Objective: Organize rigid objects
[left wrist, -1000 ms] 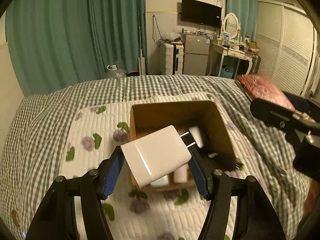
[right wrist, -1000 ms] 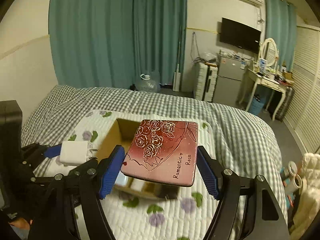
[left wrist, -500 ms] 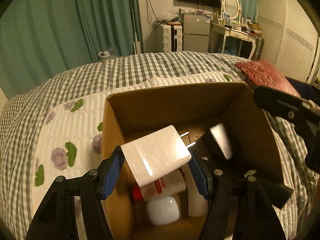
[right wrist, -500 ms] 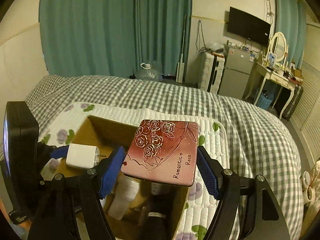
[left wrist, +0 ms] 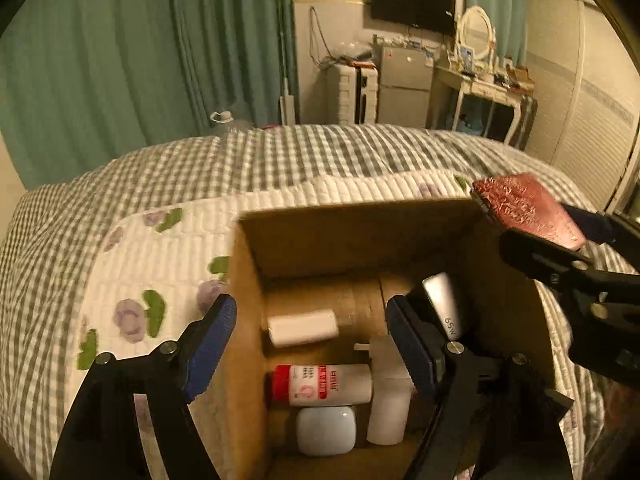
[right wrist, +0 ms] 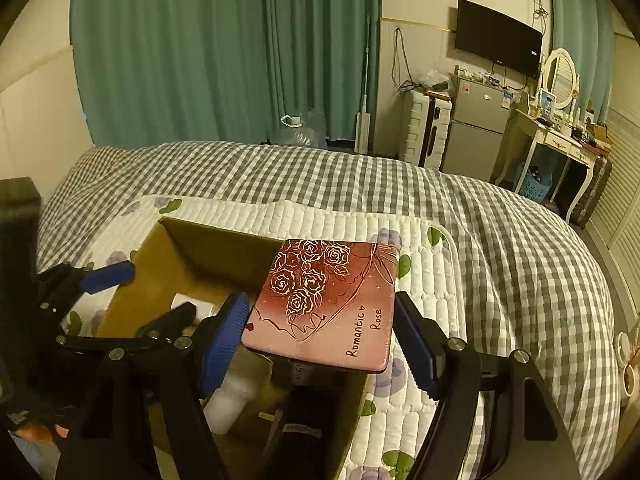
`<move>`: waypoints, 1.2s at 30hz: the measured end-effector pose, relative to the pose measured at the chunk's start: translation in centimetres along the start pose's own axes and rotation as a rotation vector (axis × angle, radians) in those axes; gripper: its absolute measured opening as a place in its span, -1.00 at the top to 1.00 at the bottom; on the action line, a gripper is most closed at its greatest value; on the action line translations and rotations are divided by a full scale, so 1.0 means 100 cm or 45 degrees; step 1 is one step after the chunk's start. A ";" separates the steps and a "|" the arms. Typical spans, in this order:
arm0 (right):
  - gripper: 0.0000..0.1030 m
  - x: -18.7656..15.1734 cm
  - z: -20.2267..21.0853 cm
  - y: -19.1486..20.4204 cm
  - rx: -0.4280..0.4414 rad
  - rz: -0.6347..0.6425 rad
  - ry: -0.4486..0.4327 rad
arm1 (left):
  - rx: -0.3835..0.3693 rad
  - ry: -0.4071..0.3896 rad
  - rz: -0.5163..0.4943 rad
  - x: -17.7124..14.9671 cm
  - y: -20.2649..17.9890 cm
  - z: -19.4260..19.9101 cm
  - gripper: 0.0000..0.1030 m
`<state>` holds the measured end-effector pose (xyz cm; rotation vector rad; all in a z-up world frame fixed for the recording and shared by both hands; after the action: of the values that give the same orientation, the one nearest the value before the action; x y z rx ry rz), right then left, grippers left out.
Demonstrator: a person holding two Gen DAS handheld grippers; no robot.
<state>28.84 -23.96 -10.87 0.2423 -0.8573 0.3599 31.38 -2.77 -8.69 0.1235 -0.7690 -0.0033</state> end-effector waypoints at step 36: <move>-0.77 0.040 0.181 0.027 -0.194 0.042 -0.204 | 0.019 -0.374 0.012 0.033 0.030 0.208 -1.00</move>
<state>17.64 -26.95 3.88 0.1168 -1.0427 0.3070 19.21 -2.24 8.72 0.1348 -1.0631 -0.0066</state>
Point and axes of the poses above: each gripper's, at about its wrist camera, not at the fingertips, and z roughly against the way its jaws point, y to its left, x to its top, the point moved 7 cm from there along -z, roughly the way its jaws point, and after that the axes turned 5 degrees about x, right-handed, at the moved point
